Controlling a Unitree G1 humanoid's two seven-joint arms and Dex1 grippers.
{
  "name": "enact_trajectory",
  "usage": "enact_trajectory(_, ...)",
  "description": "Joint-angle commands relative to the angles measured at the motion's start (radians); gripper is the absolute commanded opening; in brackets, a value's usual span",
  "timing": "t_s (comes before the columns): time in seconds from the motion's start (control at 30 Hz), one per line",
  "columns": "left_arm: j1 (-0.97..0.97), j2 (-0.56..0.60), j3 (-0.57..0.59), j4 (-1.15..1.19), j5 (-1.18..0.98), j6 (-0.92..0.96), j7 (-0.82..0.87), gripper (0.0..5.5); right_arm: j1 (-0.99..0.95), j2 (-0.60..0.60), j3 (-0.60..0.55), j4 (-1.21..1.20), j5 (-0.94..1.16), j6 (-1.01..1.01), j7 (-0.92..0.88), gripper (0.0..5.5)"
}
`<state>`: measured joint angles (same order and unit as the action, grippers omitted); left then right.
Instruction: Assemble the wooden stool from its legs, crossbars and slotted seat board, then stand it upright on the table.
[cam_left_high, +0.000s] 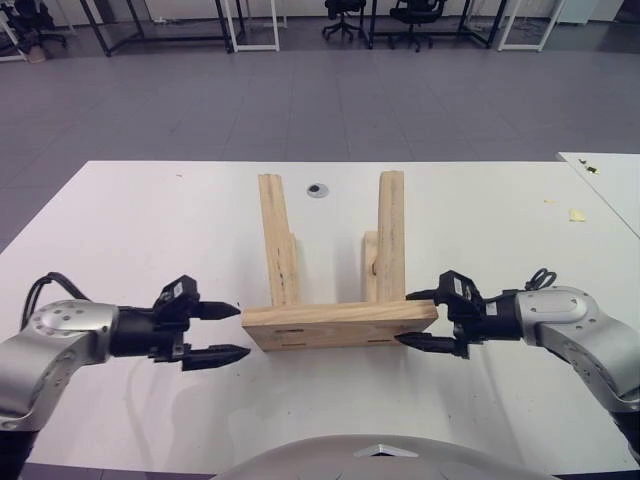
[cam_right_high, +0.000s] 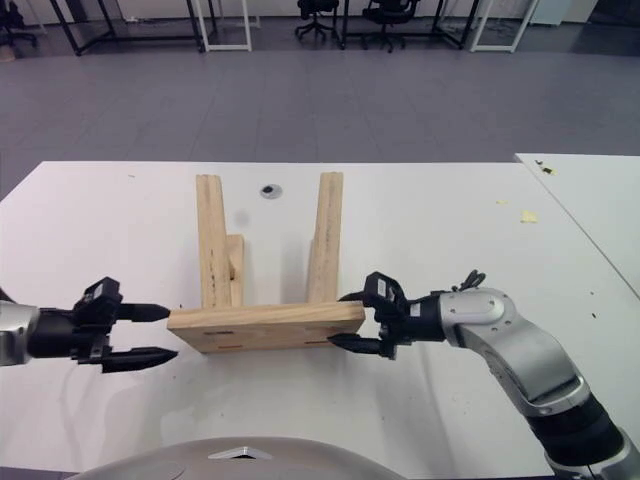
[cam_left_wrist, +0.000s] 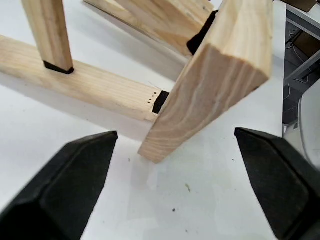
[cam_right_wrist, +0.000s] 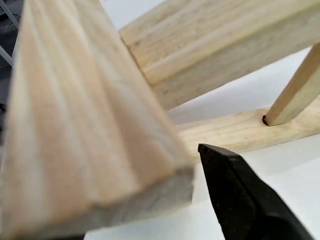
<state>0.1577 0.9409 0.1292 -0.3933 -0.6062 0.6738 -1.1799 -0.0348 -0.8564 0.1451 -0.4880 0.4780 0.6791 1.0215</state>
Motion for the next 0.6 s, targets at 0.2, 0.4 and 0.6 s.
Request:
enact_trajectory(0.2,-0.087,-0.048,-0.098,0.028,0.06,-0.074,0.029,3.53,-0.005,-0.067,-0.02,0.033,-0.018,-0.045,0.063,1.76)
enact_trajectory(0.4,-0.197,-0.099,-0.148,0.023,0.058,-0.094,0.037,2.53,-0.038,-0.03,-0.016,0.04,-0.003,-0.065,0.061,1.68)
enact_trajectory(0.6,-0.233,-0.092,-0.144,0.027,0.036,-0.09,-0.004,2.14,-0.075,-0.005,-0.034,0.068,0.016,-0.079,0.075,1.66)
